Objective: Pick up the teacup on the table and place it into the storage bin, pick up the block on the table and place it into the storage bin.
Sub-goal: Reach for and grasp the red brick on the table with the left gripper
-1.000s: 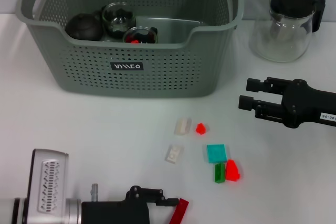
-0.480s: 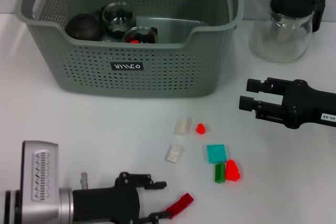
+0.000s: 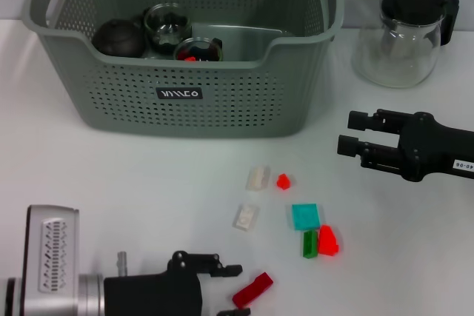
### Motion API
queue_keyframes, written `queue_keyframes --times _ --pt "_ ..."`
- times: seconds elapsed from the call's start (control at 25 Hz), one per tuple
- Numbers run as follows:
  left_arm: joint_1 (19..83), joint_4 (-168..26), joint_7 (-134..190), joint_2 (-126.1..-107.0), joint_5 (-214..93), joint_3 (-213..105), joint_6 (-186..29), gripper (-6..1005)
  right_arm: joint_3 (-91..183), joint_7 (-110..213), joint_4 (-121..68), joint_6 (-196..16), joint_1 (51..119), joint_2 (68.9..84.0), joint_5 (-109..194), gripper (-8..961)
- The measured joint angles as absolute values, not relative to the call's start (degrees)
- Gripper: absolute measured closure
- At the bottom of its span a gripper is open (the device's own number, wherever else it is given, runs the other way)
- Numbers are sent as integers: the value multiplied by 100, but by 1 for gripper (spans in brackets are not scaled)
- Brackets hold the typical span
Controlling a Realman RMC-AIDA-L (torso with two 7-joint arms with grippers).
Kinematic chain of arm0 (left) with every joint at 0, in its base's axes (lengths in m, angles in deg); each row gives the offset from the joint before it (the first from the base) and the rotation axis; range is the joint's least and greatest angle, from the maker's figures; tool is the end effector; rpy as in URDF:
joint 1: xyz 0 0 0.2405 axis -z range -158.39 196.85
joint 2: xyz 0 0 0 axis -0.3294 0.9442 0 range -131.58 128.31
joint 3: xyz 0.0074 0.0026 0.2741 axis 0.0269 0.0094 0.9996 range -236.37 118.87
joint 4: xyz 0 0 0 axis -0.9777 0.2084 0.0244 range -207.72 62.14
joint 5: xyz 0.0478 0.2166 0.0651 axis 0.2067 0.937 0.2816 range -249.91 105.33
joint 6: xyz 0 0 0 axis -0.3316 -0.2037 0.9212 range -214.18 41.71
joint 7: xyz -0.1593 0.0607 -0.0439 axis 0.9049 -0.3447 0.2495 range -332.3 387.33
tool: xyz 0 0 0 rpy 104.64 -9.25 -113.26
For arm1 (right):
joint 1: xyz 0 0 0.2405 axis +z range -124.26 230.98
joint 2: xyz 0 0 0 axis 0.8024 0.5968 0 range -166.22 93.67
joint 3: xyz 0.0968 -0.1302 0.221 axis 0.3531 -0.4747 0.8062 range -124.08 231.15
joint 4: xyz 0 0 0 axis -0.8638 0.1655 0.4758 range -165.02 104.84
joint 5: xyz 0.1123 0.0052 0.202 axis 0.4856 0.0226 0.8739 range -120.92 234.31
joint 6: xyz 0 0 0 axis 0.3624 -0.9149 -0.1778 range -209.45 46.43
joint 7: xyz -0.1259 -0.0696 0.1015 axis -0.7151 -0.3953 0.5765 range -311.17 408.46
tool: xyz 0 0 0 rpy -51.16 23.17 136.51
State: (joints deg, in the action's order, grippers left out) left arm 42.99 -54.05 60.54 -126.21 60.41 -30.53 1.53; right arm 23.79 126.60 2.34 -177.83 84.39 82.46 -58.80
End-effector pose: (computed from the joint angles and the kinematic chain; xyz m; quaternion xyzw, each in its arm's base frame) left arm -0.3180 0.2456 -0.1416 -0.9707 -0.0355 -0.2184 0.0941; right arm 0.2728 0.3531 -0.0274 -0.9118 0.2378 0.3165 0.1094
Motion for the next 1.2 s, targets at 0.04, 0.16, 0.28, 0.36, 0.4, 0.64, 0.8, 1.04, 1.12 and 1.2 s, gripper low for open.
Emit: queue_keyframes --times 0.04,0.16,0.28,0.36,0.4,0.64,0.8,1.04,1.12,1.2 --pt "4299 -5434 6054 -12622 6041 -3046 143 466 2380 12660 234 -17777 8442 8246 -5880 316" --pt "4319 -5529 6046 -12626 6018 -3038 63 466 2382 12660 234 -17749 8458 8247 -5880 316" --pt "4337 -5592 6029 -12628 6008 -3052 19 466 2383 12660 234 -17744 8465 8252 -5880 316" --pt "4347 -5603 6027 -12630 6004 -3056 -35 466 2383 12660 234 -17742 8465 8254 -5879 316" --pt "4360 -5626 6027 -12633 6001 -3058 -114 467 2383 12660 234 -17741 8464 8255 -5879 316" --pt "4435 -5715 6026 -12628 5998 -3064 -342 468 2383 12660 234 -17736 8443 8251 -5880 315" --pt "4439 -5690 6040 -12615 5991 -3085 -337 469 2383 12660 234 -17730 8440 8249 -5880 315" --pt "4401 -5595 6054 -12599 5980 -3161 -313 470 2383 12660 234 -17730 8440 8247 -5880 315" --pt "4400 -5593 6055 -12600 5980 -3160 -262 471 2383 12660 234 -17730 8445 8246 -5880 314" --pt "4400 -5592 6056 -12600 5987 -3160 -191 471 2382 12660 234 -17731 8453 8246 -5879 314"
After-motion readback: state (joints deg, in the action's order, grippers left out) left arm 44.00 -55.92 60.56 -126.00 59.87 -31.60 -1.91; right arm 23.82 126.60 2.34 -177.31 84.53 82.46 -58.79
